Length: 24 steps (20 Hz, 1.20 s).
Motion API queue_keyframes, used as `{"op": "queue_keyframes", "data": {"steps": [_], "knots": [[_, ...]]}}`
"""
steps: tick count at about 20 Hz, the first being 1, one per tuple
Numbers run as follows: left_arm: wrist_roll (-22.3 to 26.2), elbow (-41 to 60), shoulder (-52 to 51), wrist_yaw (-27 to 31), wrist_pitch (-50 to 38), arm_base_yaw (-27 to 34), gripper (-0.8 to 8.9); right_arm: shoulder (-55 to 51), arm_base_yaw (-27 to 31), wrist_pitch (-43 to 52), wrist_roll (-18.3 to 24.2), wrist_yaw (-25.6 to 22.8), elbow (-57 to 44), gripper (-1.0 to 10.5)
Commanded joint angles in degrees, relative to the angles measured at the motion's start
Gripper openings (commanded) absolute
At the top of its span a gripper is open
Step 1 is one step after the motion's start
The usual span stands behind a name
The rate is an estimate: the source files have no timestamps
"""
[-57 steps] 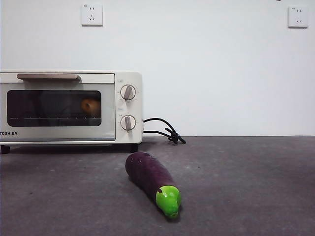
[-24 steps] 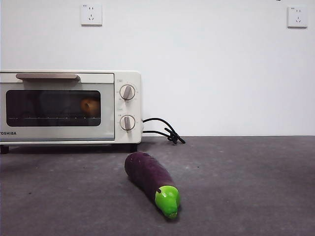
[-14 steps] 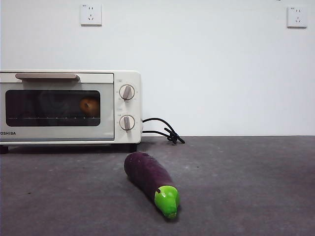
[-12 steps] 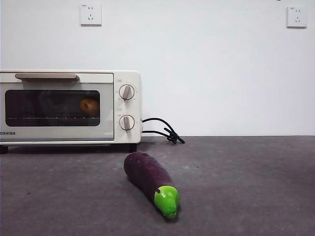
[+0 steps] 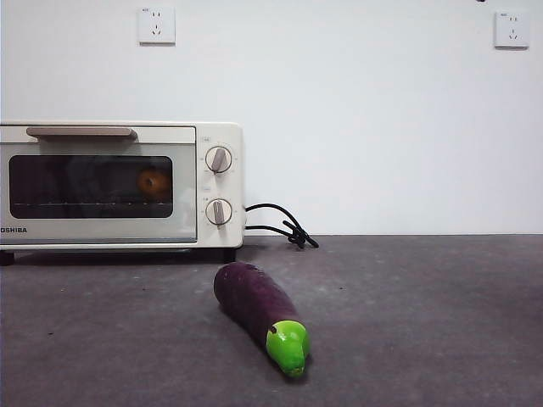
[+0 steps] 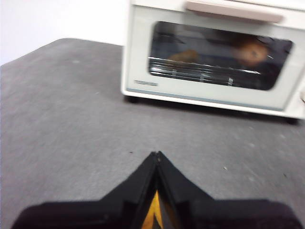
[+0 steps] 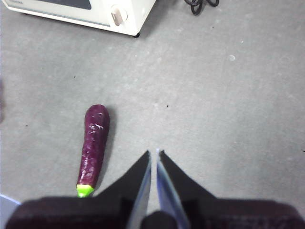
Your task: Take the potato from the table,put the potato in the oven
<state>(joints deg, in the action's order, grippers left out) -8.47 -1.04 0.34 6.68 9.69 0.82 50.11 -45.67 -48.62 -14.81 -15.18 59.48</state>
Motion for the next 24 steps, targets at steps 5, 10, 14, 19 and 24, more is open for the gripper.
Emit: {"op": "queue_keyframes", "data": {"steps": [5, 10, 14, 19, 24], "knots": [[12.0, 0.6, -0.1, 1.9, -0.3, 2.2, -0.04, 0.0, 0.0, 0.1, -0.6, -0.2, -0.5, 0.3], [14.6, 0.6, -0.1, 1.0, -1.6, 0.1, -0.03, 0.0, 0.0, 0.1, -0.6, -0.2, -0.5, 0.3], [14.9, 0.6, -0.1, -5.8, -0.1, 0.2, -0.04, 0.0, 0.0, 0.1, -0.6, -0.2, -0.5, 0.3], [14.4, 0.6, -0.1, -14.4, -0.1, 1.6, -0.04, 0.0, 0.0, 0.1, -0.6, -0.2, -0.5, 0.3], [12.4, 0.6, -0.1, -9.7, 0.2, 1.7, -0.04, 0.0, 0.0, 0.1, -0.6, -0.2, -0.5, 0.3]]}}
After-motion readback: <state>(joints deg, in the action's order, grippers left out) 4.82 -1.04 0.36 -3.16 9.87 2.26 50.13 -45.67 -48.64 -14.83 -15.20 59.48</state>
